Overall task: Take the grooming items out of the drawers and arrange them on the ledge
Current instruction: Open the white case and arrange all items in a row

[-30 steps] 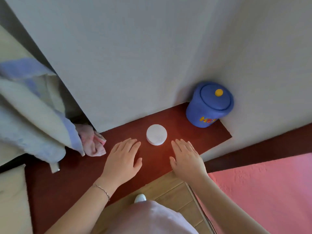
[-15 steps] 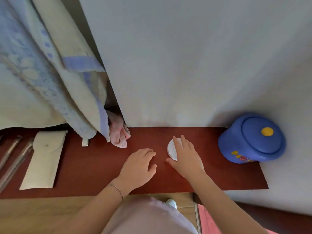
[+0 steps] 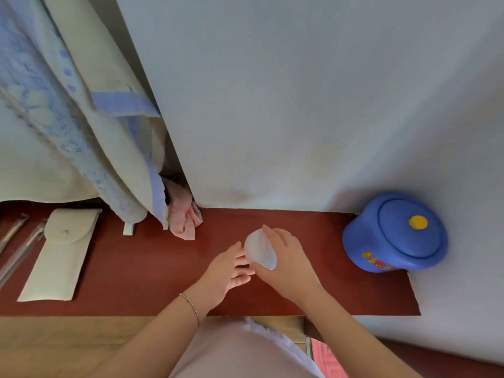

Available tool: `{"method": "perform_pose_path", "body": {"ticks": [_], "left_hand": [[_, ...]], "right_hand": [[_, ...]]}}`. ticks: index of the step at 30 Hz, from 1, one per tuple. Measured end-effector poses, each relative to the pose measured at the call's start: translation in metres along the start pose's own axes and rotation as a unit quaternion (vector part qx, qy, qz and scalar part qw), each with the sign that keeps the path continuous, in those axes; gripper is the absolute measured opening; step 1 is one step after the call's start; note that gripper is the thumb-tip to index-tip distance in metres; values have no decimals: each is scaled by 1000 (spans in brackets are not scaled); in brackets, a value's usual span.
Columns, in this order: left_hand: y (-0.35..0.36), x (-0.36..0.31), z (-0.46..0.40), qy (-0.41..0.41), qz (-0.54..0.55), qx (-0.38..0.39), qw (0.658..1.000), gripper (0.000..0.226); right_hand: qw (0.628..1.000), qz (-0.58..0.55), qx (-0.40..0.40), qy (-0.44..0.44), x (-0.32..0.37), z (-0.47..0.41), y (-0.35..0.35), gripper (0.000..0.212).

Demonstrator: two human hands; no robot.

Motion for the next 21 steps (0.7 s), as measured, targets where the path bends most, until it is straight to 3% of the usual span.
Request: {"method": "perform_pose_path", "body": {"ticks": [7, 16, 21], "left_hand": [[1, 10, 8, -35, 192, 97, 976, 66], [-11, -3, 10, 6, 152, 92, 984, 61], [-26, -5, 10, -6, 193, 121, 974, 59]], "right_hand": [[998, -44, -23, -37, 30, 15, -2, 76], [996, -74, -39, -21, 40, 12, -6, 74], [984, -178, 8, 16, 35, 4, -12, 68]]}}
Point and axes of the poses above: each hand's wrist, its own z-axis away from the middle knuckle, its own y-axis out of the palm, x = y × z, the point moved 3 cm from there along -z, towards the middle knuckle, and after that the axes turned 12 degrees about z, right-handed, at the moved point
